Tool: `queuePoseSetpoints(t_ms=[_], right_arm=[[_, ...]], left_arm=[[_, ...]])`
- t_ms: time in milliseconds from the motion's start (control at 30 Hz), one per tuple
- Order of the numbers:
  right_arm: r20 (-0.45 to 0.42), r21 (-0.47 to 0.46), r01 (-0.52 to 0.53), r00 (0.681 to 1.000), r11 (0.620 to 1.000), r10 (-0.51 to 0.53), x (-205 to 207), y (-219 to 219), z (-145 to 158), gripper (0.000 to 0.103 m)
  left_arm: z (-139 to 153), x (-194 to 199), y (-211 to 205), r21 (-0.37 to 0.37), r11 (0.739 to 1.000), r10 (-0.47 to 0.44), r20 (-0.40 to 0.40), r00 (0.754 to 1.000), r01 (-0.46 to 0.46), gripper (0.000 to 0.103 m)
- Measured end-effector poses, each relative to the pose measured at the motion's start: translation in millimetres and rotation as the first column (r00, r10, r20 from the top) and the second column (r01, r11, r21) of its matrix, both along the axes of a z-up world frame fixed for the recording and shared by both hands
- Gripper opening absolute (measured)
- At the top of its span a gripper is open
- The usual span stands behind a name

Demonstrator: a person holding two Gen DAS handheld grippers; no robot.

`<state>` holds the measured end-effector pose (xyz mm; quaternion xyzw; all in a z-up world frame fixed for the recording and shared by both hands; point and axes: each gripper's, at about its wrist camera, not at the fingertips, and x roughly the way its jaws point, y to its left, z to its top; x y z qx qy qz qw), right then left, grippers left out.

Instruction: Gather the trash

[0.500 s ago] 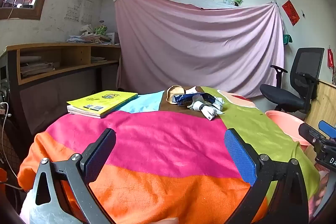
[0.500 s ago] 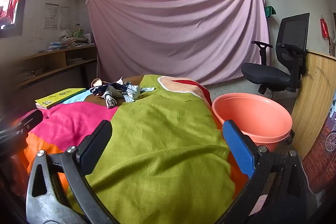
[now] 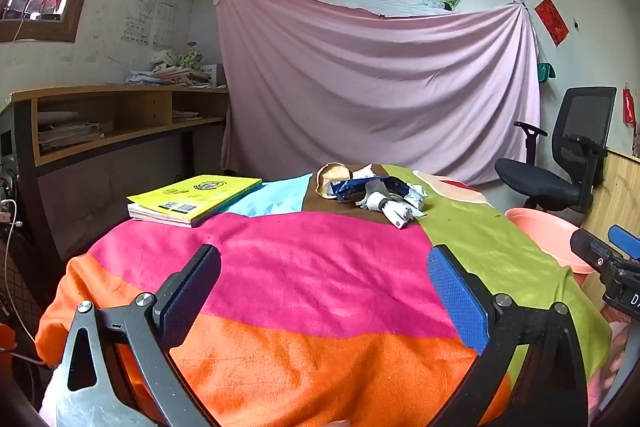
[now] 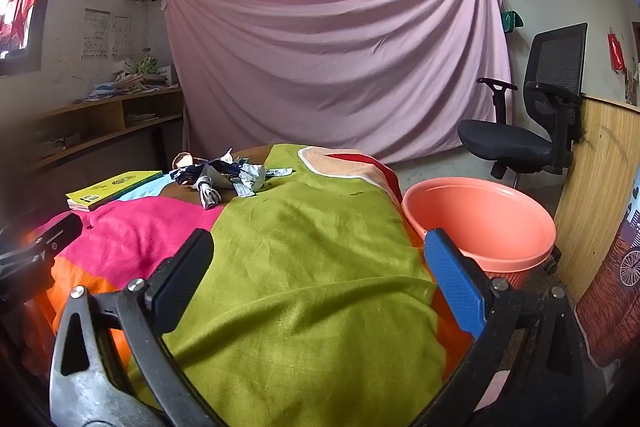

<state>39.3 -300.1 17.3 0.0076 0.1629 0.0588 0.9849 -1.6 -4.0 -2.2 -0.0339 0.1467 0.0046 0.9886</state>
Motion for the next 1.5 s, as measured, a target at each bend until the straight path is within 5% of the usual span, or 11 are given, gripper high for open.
queuePoseSetpoints(t_ms=[1500], right_arm=[[0.001, 0.009, 0.006, 1.000, 1.000, -0.006, -3.8, -2.0, 2.0, 0.103]], left_arm=[[4.6, -1.3, 4.7, -0.003, 1.000, 0.010, 0.006, 1.000, -0.010, 0.101]])
